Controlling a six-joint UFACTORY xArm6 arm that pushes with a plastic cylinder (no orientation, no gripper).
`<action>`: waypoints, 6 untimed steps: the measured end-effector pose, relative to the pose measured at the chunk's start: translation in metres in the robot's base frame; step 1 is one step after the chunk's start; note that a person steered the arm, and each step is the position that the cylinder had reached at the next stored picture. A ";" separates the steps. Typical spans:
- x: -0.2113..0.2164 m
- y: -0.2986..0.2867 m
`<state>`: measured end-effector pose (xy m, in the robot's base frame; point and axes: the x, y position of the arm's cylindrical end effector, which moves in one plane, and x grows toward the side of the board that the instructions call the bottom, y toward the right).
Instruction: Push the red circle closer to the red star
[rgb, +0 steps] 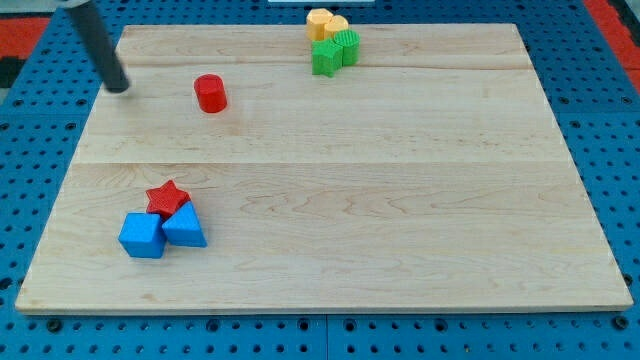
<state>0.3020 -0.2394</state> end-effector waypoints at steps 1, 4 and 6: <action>-0.024 0.058; 0.016 0.125; 0.007 0.088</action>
<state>0.3090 -0.1513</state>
